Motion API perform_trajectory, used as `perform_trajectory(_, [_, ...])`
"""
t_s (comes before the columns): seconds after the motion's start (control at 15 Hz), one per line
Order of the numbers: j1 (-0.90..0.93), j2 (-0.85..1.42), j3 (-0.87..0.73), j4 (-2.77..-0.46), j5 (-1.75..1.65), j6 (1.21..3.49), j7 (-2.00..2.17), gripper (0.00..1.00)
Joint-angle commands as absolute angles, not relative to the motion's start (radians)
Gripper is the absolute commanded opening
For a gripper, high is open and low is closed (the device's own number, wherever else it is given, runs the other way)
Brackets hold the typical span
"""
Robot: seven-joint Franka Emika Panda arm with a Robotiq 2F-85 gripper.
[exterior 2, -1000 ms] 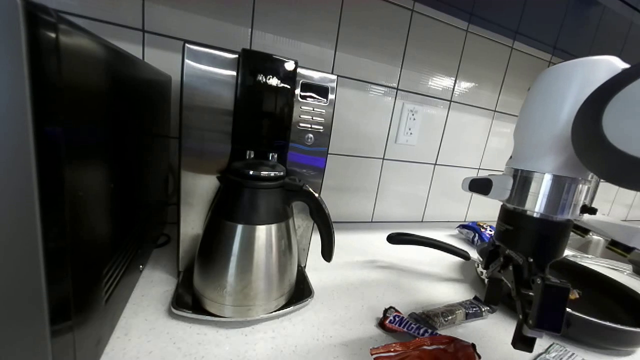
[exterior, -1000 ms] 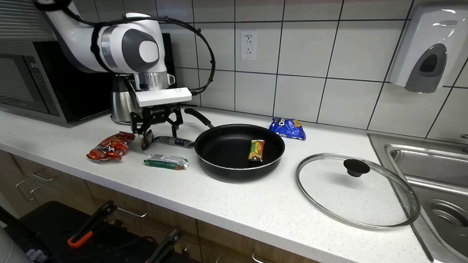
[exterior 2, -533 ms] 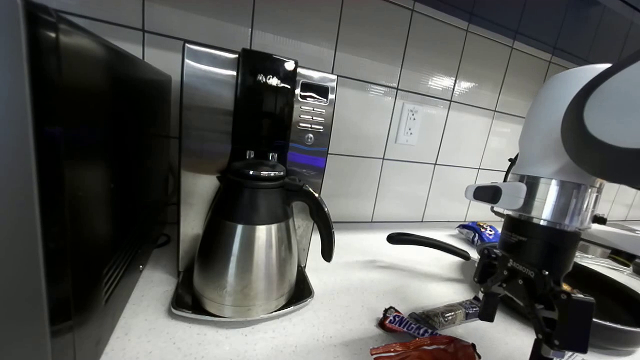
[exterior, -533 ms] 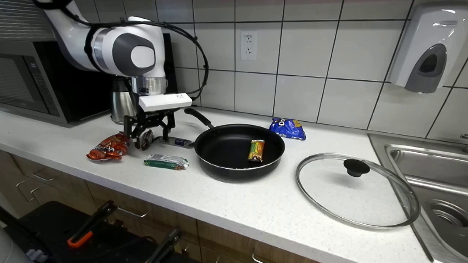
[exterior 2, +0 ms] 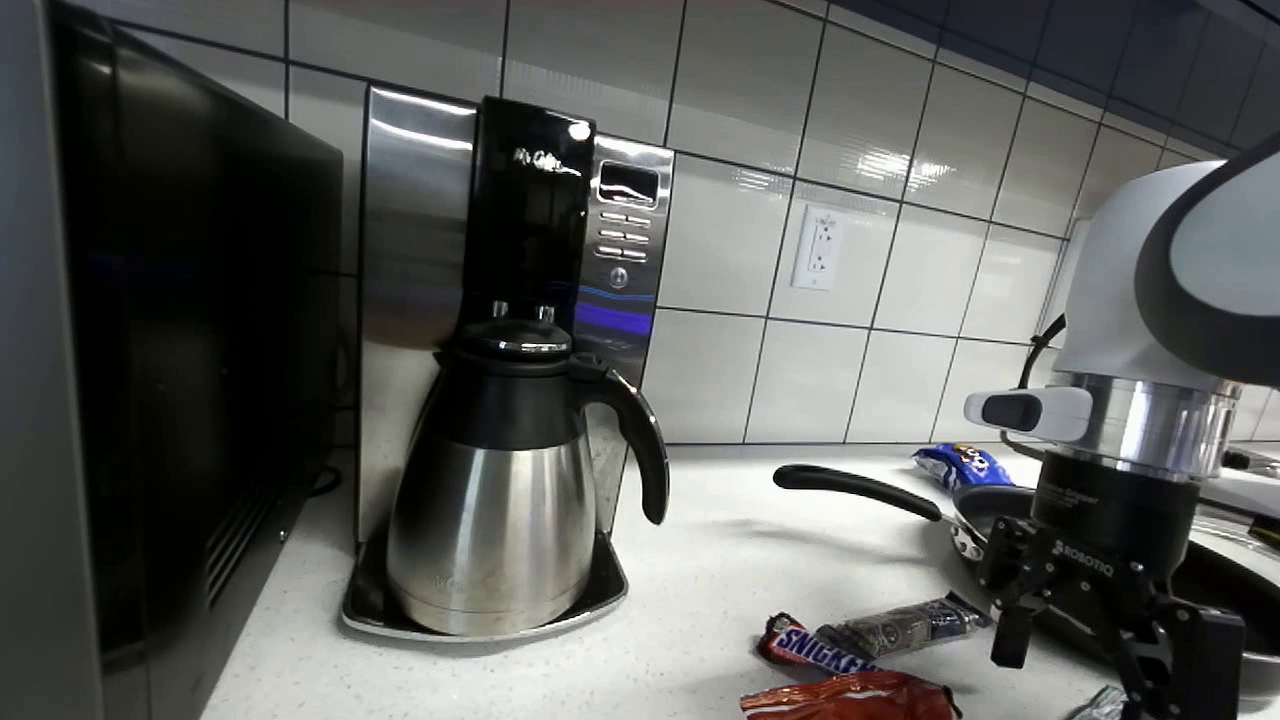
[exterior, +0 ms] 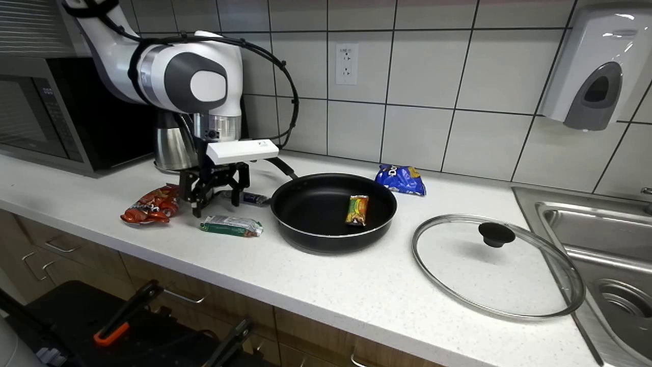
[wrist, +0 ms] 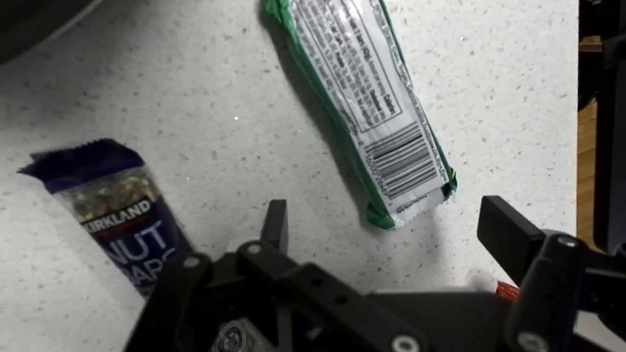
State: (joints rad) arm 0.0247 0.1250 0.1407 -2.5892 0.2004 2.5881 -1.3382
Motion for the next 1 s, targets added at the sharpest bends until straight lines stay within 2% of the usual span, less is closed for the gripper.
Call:
perform_trajectory(0.0, [0.025, 0.126, 0.143, -2.587, 0.199, 2.585, -1.337, 1.00])
perform_trajectory(0.4, [0.026, 0.127, 0.143, -2.587, 0.199, 2.585, -1.337, 1.00])
perform_trajectory(0.93, [0.053, 0.052, 0.128, -2.665, -0.086, 2.621, -1.261, 1.00])
